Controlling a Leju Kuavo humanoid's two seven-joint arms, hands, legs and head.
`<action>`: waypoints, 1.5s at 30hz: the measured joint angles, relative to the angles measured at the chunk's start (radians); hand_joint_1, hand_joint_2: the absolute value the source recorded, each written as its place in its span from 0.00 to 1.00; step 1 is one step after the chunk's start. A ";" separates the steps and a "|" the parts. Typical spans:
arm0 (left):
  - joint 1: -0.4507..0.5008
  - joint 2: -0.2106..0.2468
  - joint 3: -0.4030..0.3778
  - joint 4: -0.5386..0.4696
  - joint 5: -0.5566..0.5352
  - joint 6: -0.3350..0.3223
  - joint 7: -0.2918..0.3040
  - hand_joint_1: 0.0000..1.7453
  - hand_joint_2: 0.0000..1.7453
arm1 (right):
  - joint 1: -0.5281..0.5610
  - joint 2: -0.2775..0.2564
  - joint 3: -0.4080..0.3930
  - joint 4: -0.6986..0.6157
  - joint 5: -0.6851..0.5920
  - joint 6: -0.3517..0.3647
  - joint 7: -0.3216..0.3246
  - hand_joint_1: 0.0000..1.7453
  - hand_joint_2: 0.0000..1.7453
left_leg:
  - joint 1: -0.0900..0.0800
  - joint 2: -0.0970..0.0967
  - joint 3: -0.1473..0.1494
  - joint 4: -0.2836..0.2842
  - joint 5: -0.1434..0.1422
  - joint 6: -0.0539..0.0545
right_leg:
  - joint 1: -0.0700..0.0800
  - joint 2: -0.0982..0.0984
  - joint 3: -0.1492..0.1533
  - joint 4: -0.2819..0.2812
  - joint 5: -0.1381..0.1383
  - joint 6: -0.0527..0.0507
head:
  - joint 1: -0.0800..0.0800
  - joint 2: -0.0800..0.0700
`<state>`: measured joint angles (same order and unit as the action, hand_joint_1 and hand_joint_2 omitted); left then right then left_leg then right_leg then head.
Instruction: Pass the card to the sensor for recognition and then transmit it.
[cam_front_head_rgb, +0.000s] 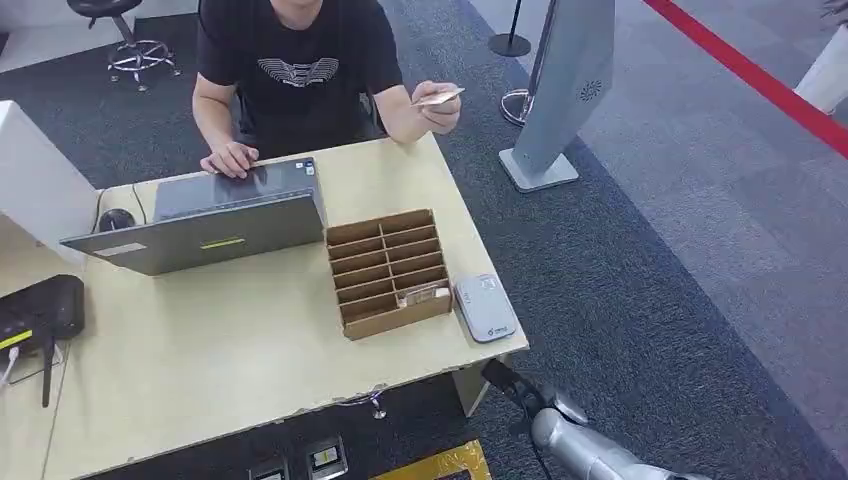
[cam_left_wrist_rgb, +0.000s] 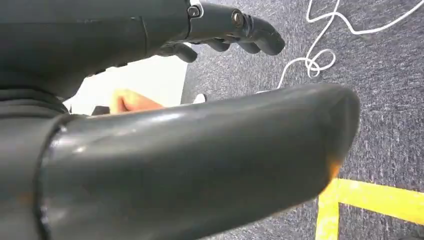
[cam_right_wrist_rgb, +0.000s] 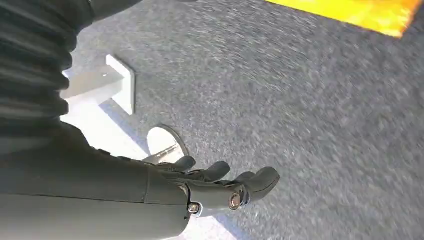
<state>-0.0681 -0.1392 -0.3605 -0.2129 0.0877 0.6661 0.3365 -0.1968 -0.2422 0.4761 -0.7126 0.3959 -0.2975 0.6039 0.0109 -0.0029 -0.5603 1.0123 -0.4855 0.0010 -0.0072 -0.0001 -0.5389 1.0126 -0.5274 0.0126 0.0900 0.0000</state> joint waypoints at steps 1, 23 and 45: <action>0.000 0.001 -0.004 0.000 0.004 0.000 0.000 0.00 0.00 | 0.002 -0.002 0.013 0.006 -0.009 0.009 -0.004 0.00 1.00 | 0.000 0.000 0.000 0.000 0.000 0.000 | 0.000 0.000 0.000 0.000 0.000 0.000 | 0.000 0.000; -0.001 0.005 -0.092 -0.001 0.076 0.010 0.000 0.00 0.00 | -0.033 -0.052 0.236 0.306 0.069 0.243 0.098 0.00 1.00 | 0.000 0.001 0.001 0.000 0.000 0.000 | 0.000 0.001 0.000 0.000 0.000 0.000 | 0.000 0.000; -0.001 0.013 -0.164 -0.001 0.179 0.027 -0.029 0.00 0.00 | -0.255 -0.259 0.283 0.610 0.233 -0.001 0.100 0.00 1.00 | -0.003 0.001 0.000 0.000 0.000 0.000 | -0.003 0.000 0.000 0.000 0.001 0.001 | 0.000 0.000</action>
<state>-0.0690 -0.1259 -0.5242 -0.2136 0.2663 0.6931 0.3075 -0.4514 -0.5017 0.7592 -0.1026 0.6287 -0.2989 0.7034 0.0080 -0.0024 -0.5601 1.0126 -0.4855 0.0013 -0.0101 0.0003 -0.5389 1.0125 -0.5268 0.0136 0.0896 0.0000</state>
